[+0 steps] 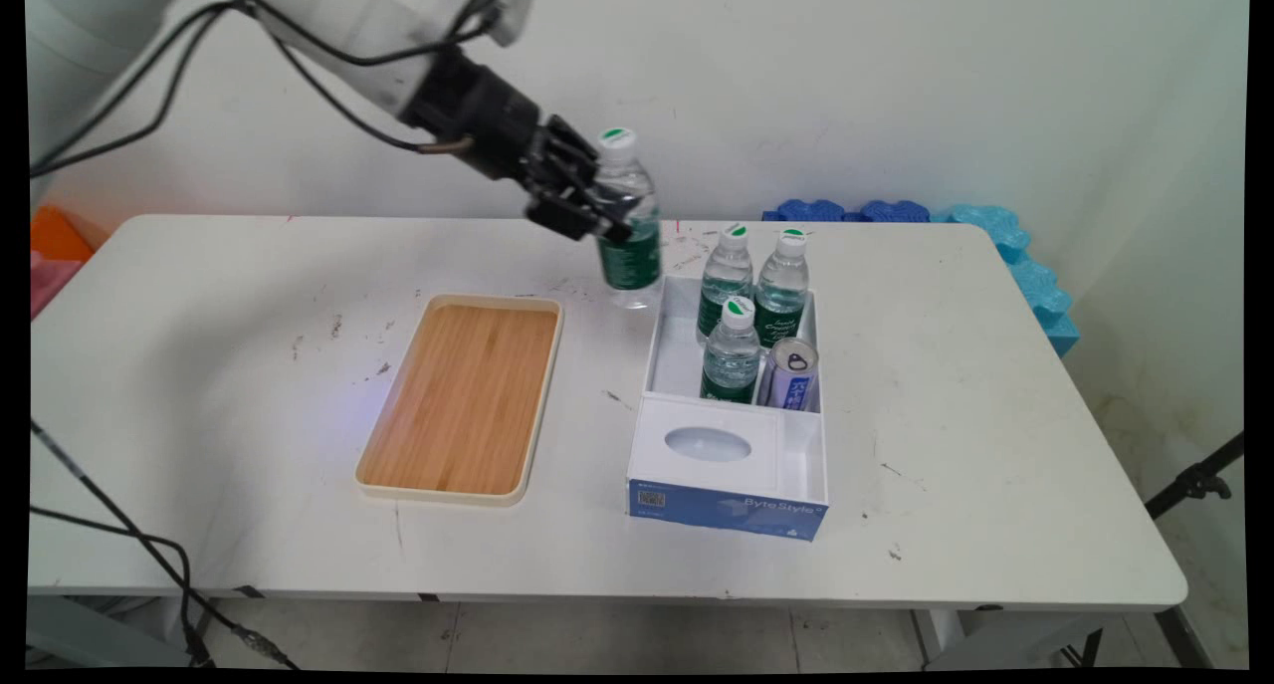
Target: Place the picked object on the tray
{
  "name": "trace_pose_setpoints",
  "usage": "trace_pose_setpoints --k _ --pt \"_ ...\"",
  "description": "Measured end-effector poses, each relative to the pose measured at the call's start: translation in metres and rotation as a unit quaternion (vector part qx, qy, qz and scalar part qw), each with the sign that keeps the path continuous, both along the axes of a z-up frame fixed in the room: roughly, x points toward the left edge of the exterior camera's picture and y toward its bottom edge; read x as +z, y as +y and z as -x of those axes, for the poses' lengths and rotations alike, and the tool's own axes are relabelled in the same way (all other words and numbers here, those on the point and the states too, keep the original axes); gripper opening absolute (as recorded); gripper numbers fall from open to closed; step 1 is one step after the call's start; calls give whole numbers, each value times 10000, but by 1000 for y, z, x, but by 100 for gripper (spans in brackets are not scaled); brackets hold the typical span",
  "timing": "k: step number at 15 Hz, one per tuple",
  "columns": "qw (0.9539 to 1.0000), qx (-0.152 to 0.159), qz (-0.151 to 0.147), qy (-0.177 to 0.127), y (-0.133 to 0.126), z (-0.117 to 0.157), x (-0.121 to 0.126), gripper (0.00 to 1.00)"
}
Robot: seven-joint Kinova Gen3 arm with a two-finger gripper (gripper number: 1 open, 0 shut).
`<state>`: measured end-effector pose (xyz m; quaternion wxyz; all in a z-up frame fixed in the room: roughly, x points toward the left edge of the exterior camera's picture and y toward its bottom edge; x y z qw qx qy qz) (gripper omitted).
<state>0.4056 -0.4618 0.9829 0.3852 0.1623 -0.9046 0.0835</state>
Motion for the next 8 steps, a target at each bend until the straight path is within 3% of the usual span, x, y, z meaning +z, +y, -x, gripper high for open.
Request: trace_pose_setpoints --k 8 --pt "9998 23 -99 -174 51 -63 -9 0"
